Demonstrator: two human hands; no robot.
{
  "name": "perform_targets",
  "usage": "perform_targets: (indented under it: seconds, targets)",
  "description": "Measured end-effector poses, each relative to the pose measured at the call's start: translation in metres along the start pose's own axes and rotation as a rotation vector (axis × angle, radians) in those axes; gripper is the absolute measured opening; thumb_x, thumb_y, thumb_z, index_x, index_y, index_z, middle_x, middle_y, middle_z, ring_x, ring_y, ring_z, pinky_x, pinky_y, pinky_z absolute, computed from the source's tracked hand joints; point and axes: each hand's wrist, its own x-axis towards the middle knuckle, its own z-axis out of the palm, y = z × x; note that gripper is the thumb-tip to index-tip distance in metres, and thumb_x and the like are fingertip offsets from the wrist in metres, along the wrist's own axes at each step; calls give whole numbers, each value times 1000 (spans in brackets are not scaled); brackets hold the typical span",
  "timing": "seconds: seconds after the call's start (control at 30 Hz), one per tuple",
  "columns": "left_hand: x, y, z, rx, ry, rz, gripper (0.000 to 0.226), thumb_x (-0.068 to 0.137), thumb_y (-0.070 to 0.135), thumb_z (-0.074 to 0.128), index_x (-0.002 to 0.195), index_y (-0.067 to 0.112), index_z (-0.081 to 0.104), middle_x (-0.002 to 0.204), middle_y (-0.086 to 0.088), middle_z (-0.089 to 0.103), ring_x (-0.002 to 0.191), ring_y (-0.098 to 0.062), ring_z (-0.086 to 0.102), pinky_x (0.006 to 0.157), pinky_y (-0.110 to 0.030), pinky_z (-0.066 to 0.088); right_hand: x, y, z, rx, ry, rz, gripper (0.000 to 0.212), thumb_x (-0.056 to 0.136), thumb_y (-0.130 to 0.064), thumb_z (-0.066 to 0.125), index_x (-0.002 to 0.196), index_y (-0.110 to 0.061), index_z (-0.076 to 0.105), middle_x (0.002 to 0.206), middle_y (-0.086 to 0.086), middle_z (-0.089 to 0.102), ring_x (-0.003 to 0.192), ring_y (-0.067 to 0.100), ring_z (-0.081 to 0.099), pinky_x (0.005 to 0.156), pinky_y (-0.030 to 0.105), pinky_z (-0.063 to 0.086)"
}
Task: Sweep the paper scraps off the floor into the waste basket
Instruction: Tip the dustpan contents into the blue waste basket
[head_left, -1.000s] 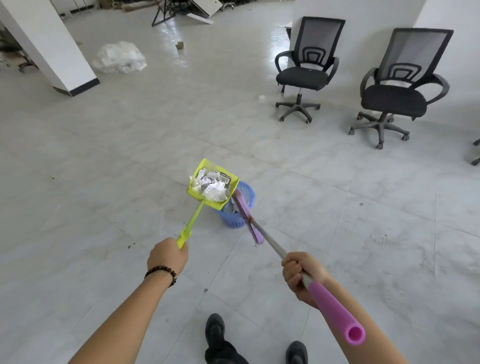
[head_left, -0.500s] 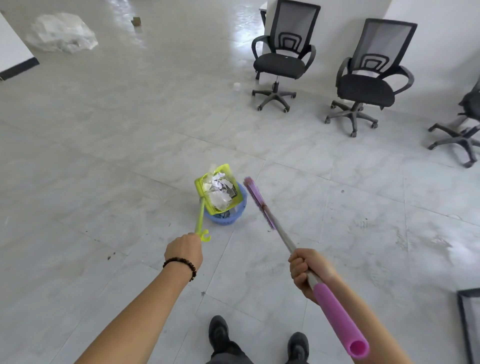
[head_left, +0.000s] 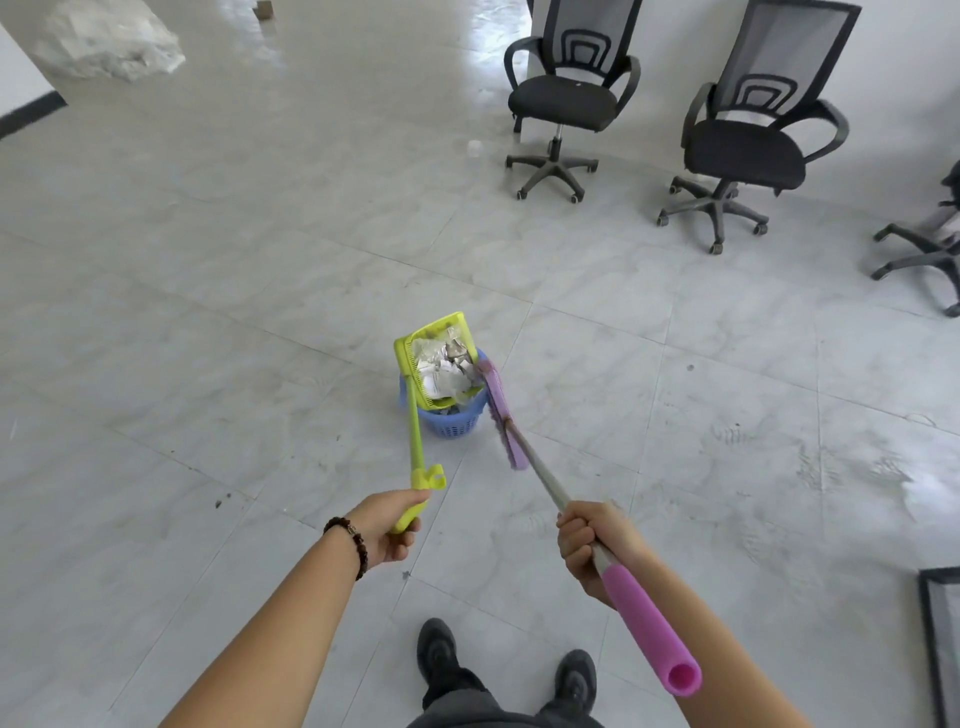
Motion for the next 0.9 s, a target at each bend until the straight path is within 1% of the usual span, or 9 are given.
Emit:
perform_targets:
  seconds: [0.07, 0.13, 0.2, 0.27, 0.33, 0.4, 0.57, 0.73, 0.9]
  targets:
    - [7, 5, 2, -51, -76, -49, 15, 91, 28, 63, 88, 15, 55, 61, -4, 57, 43, -11, 48, 38, -17, 37, 4, -2, -6, 70, -54, 37, 27, 87, -3, 46, 69, -22, 39, 46, -11, 32, 29, 2, 31, 26, 14, 28]
    - [15, 11, 6, -124, -148, -76, 9, 91, 19, 58, 96, 12, 58, 72, -6, 64, 48, -12, 54, 39, -18, 41, 7, -4, -10, 112, -77, 56, 25, 87, -3, 47, 72, -22, 40, 47, -11, 31, 29, 3, 32, 25, 15, 28]
    - [24, 17, 13, -243, -196, -91, 12, 91, 16, 53, 102, 14, 58, 80, -8, 64, 47, -12, 53, 39, -18, 43, 8, -4, -14, 133, -72, 53, 24, 87, -3, 45, 73, -22, 40, 46, -10, 31, 28, 3, 31, 24, 15, 27]
    - [31, 23, 20, -273, -240, -82, 8, 94, 22, 55, 102, 21, 56, 72, -3, 60, 42, -9, 47, 36, -16, 39, 8, -3, -16, 145, -46, 41, 24, 88, -3, 44, 74, -21, 41, 46, -10, 31, 28, 3, 31, 24, 15, 27]
    - [34, 27, 28, -196, -254, -50, 6, 95, 25, 59, 94, 23, 54, 62, 3, 54, 38, -7, 42, 34, -15, 34, 9, -4, -17, 147, -21, 34, 24, 89, -3, 43, 73, -21, 40, 46, -9, 31, 27, 3, 31, 24, 15, 27]
    - [35, 30, 32, -123, -219, -16, 10, 95, 18, 59, 90, 19, 51, 59, 4, 51, 36, -6, 40, 33, -14, 31, 11, -5, -15, 139, 4, 33, 27, 88, -2, 44, 69, -20, 38, 45, -9, 31, 27, 4, 31, 25, 14, 27]
    - [27, 38, 25, -67, -169, 12, 7, 95, 13, 57, 93, 15, 51, 59, 2, 50, 35, -6, 38, 32, -14, 30, 32, 2, -6, 101, 64, 80, 37, 88, -2, 44, 55, -17, 36, 41, -6, 35, 26, 6, 33, 26, 14, 30]
    - [11, 40, 20, 4, -160, 51, 5, 95, 12, 57, 96, 15, 53, 60, 0, 48, 37, -8, 36, 33, -14, 28, 58, 2, -12, 130, 113, 106, 32, 92, -2, 40, 62, -12, 40, 38, -1, 39, 25, 10, 37, 26, 15, 35]
    - [6, 25, 18, 315, -65, 61, 11, 93, 7, 51, 82, 8, 49, 63, -5, 49, 37, -13, 41, 38, -17, 32, 58, 1, -11, 136, 128, 117, 29, 95, -2, 40, 68, -9, 45, 39, 2, 40, 24, 11, 39, 26, 15, 36]
